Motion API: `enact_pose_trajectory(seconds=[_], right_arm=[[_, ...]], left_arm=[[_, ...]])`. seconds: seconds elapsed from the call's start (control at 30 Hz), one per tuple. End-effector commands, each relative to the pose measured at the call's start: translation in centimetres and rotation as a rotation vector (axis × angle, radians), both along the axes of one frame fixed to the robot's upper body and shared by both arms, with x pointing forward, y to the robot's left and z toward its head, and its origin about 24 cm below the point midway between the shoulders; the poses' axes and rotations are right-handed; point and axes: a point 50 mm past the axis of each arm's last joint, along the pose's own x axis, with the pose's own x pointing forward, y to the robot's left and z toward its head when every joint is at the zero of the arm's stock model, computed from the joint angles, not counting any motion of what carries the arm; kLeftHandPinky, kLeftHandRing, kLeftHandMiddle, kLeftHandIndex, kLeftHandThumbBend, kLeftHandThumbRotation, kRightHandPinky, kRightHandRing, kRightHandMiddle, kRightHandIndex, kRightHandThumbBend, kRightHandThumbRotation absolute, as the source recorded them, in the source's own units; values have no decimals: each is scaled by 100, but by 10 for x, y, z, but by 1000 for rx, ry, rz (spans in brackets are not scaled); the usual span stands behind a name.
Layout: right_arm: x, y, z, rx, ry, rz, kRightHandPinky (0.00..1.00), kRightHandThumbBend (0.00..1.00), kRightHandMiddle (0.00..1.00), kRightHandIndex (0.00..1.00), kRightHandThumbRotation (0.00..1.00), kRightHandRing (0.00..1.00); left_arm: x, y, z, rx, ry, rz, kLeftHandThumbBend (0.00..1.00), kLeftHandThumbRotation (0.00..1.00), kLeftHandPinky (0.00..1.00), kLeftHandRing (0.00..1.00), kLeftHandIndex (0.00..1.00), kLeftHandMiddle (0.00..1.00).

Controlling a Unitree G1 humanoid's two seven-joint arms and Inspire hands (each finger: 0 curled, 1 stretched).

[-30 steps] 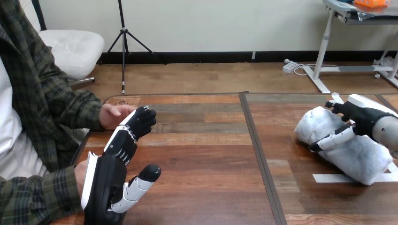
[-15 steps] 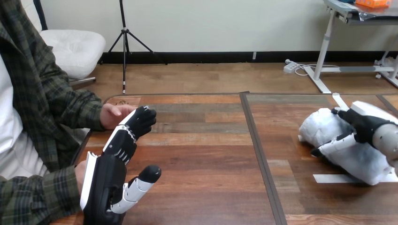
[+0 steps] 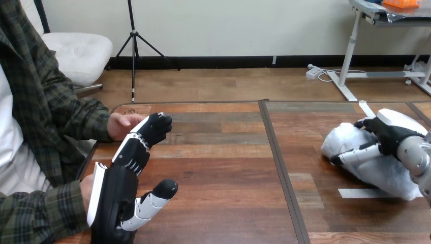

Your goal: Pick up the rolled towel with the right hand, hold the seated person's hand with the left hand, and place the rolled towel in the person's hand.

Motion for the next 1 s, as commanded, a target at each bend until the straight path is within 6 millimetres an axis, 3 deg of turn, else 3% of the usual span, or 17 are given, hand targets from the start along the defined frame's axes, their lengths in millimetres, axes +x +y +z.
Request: enact_pose_trajectory(seconds=[0.0,0.27,0.57,0.97], right_arm=[[-6,18,-23,70,43,22,67,100,72,71,34,70],[-6,28,-28,129,-14,24,56,99,58,53,15,59],[-4,39,-30,159,-47,55,44,94,47,44,2,47],[-1,49,-26,200,-90,113,38,89,43,40,0,41]], left_arm=[[6,-3,17,-9,-88,-4,100,71,82,82,82,82],[5,-3,20,-10,-91,-7,100,71,81,81,81,81],[5,-4,22,-13,-92,-10,100,70,81,81,81,81],[4,-5,23,-14,-95,-18,100,70,81,82,81,82]])
